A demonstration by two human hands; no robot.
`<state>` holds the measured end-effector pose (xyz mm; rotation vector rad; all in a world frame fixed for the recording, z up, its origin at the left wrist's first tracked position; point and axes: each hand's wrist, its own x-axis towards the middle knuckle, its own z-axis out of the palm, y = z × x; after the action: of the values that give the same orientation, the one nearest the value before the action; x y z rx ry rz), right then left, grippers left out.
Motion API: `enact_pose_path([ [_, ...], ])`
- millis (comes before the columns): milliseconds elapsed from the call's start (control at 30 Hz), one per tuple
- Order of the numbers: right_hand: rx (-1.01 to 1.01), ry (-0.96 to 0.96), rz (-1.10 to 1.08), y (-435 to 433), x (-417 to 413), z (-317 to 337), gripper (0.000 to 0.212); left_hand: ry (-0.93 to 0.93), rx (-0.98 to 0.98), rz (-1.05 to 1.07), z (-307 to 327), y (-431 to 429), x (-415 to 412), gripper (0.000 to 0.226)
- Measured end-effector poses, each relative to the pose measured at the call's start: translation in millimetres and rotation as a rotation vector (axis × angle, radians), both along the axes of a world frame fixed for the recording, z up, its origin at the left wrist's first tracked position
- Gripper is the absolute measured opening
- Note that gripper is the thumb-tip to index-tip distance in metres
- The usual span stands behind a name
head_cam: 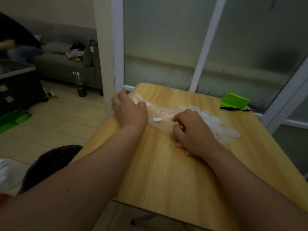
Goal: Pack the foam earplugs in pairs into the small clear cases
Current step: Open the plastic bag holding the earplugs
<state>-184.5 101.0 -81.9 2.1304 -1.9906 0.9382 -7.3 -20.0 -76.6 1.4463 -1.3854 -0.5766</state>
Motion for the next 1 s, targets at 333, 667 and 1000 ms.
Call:
enact_pose_path([
  [333,-0.02,-0.036,-0.078,5,-6,-3,0.009,-0.466,-0.145,-0.322,-1,29,-12,0.041],
  [667,-0.096,-0.116,-0.107,1,-19,-3,0.021,-0.471,-0.092,-0.329,-3,25,-6,0.04],
  [1000,-0.168,-0.284,-0.184,6,-18,3,0.024,-0.388,-0.18,-0.297,-3,36,-7,0.035],
])
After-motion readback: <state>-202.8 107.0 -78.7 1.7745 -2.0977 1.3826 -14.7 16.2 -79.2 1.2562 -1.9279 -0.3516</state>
